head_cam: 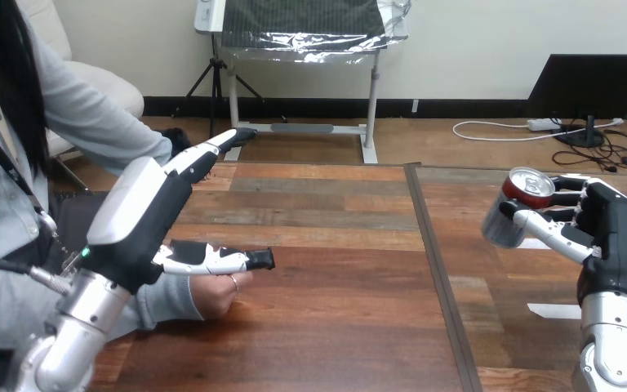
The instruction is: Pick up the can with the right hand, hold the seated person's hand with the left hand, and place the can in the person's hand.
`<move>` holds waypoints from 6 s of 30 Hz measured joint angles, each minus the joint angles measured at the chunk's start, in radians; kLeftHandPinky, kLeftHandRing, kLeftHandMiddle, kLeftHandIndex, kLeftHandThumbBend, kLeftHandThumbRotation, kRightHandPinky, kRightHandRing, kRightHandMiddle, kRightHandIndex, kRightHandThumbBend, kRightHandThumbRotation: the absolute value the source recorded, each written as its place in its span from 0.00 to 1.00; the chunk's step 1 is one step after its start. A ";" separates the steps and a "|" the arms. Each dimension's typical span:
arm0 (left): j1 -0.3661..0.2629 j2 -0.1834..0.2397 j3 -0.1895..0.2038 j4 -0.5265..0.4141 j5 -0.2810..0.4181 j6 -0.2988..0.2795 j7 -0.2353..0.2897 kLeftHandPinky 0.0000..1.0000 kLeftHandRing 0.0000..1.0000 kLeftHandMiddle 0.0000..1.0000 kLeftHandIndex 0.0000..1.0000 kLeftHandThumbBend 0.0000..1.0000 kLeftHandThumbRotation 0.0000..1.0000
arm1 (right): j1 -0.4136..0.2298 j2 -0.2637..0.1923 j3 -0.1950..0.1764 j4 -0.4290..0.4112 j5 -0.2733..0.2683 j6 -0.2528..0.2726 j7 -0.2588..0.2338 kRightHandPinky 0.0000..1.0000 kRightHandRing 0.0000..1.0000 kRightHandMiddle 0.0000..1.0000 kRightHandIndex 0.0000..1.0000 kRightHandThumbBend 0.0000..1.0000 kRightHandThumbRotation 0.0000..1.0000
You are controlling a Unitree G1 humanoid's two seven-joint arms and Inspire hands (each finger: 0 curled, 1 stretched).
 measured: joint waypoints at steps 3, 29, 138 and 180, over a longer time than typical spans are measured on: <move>-0.005 0.017 -0.014 -0.006 0.002 0.015 0.000 0.83 0.88 0.88 0.88 1.00 0.34 | 0.000 0.005 0.004 -0.002 -0.003 -0.001 0.000 0.34 0.39 0.46 0.49 0.81 0.00; -0.091 0.135 -0.141 -0.009 -0.002 0.117 -0.132 0.85 0.90 0.89 0.88 1.00 0.29 | 0.026 0.018 0.022 -0.061 -0.019 -0.030 -0.002 0.35 0.39 0.45 0.48 0.81 0.00; -0.474 0.229 -0.632 0.657 0.269 0.318 0.055 0.54 0.60 0.64 0.68 0.99 0.13 | 0.132 0.060 0.022 -0.280 0.040 -0.042 0.110 0.33 0.38 0.45 0.47 0.76 0.00; -0.474 0.218 -0.629 0.654 0.182 0.265 0.041 0.36 0.41 0.47 0.50 0.90 0.00 | 0.151 0.093 0.052 -0.351 0.002 -0.012 0.076 0.33 0.38 0.44 0.46 0.76 0.00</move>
